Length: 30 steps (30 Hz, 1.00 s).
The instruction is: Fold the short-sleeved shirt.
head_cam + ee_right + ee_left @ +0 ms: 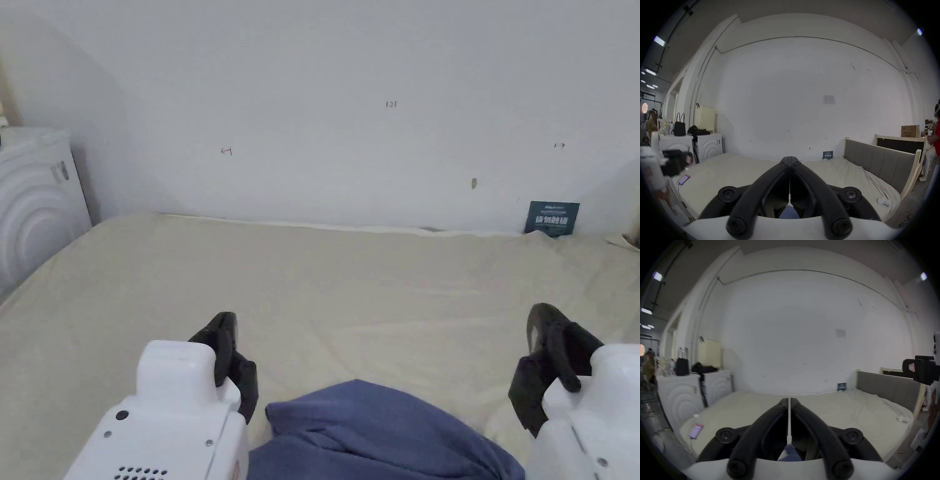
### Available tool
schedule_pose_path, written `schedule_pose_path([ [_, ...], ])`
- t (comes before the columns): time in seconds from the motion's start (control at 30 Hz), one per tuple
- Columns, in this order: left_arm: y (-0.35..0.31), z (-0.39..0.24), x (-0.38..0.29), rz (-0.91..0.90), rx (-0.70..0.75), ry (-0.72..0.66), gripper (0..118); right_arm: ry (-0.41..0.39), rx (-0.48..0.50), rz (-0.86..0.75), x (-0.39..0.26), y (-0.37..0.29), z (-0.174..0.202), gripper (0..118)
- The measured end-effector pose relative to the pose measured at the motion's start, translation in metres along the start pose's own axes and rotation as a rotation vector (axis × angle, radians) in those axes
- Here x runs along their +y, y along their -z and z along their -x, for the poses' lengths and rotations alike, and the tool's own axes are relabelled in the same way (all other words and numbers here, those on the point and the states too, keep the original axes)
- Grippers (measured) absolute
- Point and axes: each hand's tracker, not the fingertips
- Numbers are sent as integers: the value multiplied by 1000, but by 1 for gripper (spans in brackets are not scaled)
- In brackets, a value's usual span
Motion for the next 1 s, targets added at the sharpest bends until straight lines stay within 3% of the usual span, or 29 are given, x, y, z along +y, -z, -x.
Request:
schedule_pose_path([
  [0.13, -15, 19, 6, 35, 41, -85, 2, 21, 6, 18, -2, -2, -1, 1],
  [0.3, -19, 11, 13, 24, 42, -6, 2, 39, 8, 48, -4, -5, -7, 1],
  [0.53, 8, 22, -16, 43, 25, -33, 2, 49, 6, 85, -15, -2, -14, 1],
  [0.57, 18, 29, -30, 81, -18, -53, 11, 53, 10, 92, -18, -1, -15, 1],
  [0.6, 30, 39, -49, 132, -97, -51, 40, 59, 17, 97, -22, 0, -15, 1],
  [0.63, 45, 48, -69, 187, -182, -70, 101, 68, 24, 97, -26, 0, -16, 1],
  [0.67, 58, 57, -88, 250, -261, -100, 118, 76, 33, 104, -29, 2, -16, 1],
  [0.73, 80, 68, -100, 319, -290, -102, 118, 81, 45, 142, -35, 9, -16, 1],
  [0.8, 112, 93, -136, 472, -122, -63, 118, 66, 37, 156, -42, 17, -16, 1],
  [0.9, 121, 88, -208, 687, -131, -98, 118, 64, 37, 180, -50, 26, -16, 1],
  [1.0, 130, 74, -242, 766, -158, -75, 118, 50, 30, 206, -57, 32, -14, 1],
])
